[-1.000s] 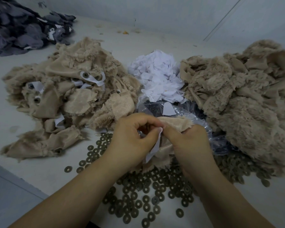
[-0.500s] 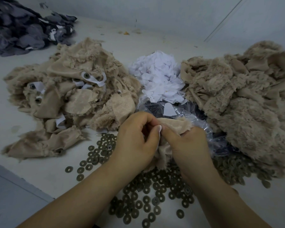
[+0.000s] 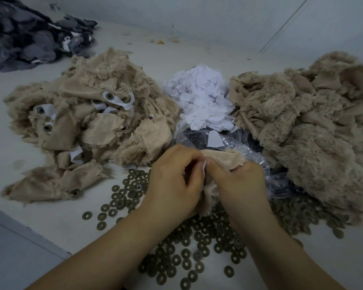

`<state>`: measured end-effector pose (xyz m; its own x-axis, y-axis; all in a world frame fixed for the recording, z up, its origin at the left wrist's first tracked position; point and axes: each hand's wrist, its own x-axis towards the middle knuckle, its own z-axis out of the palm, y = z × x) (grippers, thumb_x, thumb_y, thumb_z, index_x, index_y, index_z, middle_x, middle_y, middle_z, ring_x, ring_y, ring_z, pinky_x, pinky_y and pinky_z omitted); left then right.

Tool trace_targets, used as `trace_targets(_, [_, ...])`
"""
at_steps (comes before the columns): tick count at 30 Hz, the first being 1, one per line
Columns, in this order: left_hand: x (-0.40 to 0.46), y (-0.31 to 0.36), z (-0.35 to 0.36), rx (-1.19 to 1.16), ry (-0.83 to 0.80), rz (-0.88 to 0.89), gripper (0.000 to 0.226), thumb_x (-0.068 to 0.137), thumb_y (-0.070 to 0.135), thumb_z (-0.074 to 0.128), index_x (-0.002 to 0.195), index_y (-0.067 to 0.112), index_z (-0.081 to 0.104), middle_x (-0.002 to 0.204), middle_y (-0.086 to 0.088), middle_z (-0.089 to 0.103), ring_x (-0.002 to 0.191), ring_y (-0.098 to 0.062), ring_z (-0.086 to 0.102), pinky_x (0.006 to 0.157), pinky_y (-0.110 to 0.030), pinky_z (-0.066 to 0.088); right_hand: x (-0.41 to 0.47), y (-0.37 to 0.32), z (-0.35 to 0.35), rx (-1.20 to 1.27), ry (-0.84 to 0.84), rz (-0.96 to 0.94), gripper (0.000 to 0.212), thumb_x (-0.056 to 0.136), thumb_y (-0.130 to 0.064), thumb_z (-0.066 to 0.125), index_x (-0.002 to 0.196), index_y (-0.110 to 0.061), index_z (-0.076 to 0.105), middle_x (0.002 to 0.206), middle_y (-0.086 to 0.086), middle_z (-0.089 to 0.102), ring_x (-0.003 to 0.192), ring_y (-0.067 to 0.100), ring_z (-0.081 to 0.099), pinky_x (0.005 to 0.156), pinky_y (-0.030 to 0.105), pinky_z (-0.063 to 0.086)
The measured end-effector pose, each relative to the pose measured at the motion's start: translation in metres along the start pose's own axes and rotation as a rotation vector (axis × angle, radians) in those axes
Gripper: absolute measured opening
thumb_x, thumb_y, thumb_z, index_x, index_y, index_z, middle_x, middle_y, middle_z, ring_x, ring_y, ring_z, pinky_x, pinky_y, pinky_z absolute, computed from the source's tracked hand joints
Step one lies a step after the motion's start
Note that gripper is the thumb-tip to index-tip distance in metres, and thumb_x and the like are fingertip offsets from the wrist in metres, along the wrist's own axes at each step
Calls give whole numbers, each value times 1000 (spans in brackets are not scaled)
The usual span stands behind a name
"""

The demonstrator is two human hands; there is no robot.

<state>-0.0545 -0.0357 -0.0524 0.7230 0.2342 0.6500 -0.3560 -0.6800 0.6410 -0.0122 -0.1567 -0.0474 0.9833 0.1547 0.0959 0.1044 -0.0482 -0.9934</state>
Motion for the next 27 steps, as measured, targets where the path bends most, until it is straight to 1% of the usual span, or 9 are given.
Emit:
trace_targets(5, [-1,0,-1,32,1,14,9,82,-1,72,81,8,72,80,2,65,76,-5,59,74,-14,46,1,0,-1,77,-15,38,13,88,-7,71,76,-9,77,71,6,76,66,17,74,56,22,55])
trace_targets(11, [2,0,-3,-17,-11,-58,11,79,3,78,81,13,74,80,8,67,75,-2,61,72,-12,46,1,0,0,183,-34,105,15,89,-2,68,78,-6,77,73,9,76,65,19,74,56,22,54])
trace_targets(14, [4,0,-4,-74,-19,-146,15,78,5,80,83,17,74,80,10,68,76,-7,63,69,-19,51,1,-1,-1,174,-39,124,13,90,-4,68,81,-5,77,76,13,76,69,25,74,58,28,57])
trace_targets(16, [4,0,-4,-80,-20,-162,16,77,6,80,83,19,74,79,10,68,75,-8,64,68,-24,54,1,-1,0,156,-28,130,11,90,-6,68,85,-3,77,79,15,76,74,31,75,62,37,60])
trace_targets(18, [4,0,-4,-79,-22,-156,16,76,5,81,82,19,73,79,9,67,75,-8,64,68,-25,53,1,-2,0,143,-13,141,11,90,-6,68,84,-2,76,80,19,75,78,39,73,68,48,60])
trace_targets(20, [4,0,-5,-69,-23,-158,17,76,5,81,82,18,73,78,9,67,75,-7,63,68,-21,52,0,-3,-1,144,-20,147,12,89,-8,69,81,-3,76,82,22,74,81,43,71,70,52,59])
trace_targets(22, [5,0,-5,-60,-23,-169,18,74,3,81,81,18,73,77,9,67,74,-7,62,68,-17,50,0,-4,-1,139,-45,130,10,88,-11,71,83,-5,77,82,19,75,81,38,72,70,46,60])
trace_targets(25, [6,0,-6,-58,-39,-191,19,74,1,79,81,18,74,76,9,67,74,-7,62,67,-16,50,0,-4,-1,92,-62,83,7,86,-12,74,82,-8,78,79,10,77,75,25,75,66,32,61])
trace_targets(27, [6,1,-6,-58,-53,-206,19,73,2,81,82,18,75,77,10,67,75,-7,62,67,-14,50,1,-4,-2,91,-70,91,7,86,-10,74,81,-11,79,79,7,77,76,23,76,68,32,62])
